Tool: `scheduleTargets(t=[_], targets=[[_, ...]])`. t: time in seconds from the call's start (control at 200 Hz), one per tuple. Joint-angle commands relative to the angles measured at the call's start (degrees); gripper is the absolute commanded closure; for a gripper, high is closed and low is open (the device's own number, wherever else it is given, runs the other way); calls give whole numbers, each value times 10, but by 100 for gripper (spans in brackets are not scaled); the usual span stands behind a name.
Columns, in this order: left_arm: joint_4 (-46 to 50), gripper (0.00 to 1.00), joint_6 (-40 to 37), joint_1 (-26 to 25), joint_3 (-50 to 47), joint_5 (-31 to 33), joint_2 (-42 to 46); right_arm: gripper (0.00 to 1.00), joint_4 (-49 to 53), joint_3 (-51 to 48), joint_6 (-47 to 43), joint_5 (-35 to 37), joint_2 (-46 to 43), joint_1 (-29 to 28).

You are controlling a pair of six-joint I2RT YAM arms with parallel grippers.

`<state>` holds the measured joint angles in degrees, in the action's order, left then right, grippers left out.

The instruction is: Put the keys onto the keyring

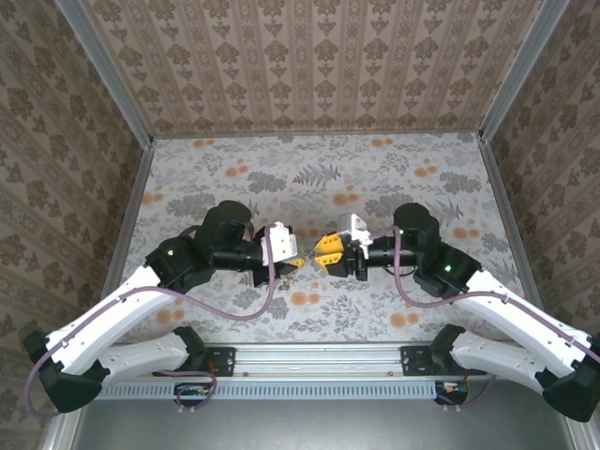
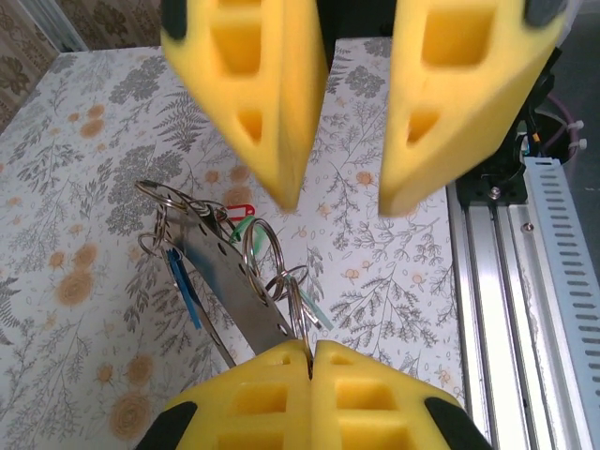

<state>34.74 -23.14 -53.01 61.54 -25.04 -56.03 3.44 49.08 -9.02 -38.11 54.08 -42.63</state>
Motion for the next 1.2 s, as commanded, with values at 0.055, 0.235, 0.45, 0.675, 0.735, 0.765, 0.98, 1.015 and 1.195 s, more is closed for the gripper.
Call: scheduleTargets(t=[0.055,0.235,0.45,0.675,0.735,0.765,0.98,1.015,1.195], targets=[[18,100,-29,-9,32,11,13,72,34,21,-19,-7,7,-10],[25,100,-37,-16,40,6,10,71,40,26,-26,4,17,-15],[44,100,-45,-31,56,12,-2,71,59,39,-48,36,36,-32],[36,100,-45,-32,55,10,-1,73,75,47,-64,63,50,-45],[34,100,-45,-32,55,11,-2,76,77,50,-66,67,52,-47],[32,100,-44,-32,53,11,-1,78,79,50,-68,69,53,-48],[19,100,-37,-30,46,23,0,90,87,54,-80,75,59,-52],[18,100,-35,-29,45,22,0,90,87,54,-80,73,58,-52],[2,100,-19,-14,38,1,2,77,81,47,-82,68,53,-54]])
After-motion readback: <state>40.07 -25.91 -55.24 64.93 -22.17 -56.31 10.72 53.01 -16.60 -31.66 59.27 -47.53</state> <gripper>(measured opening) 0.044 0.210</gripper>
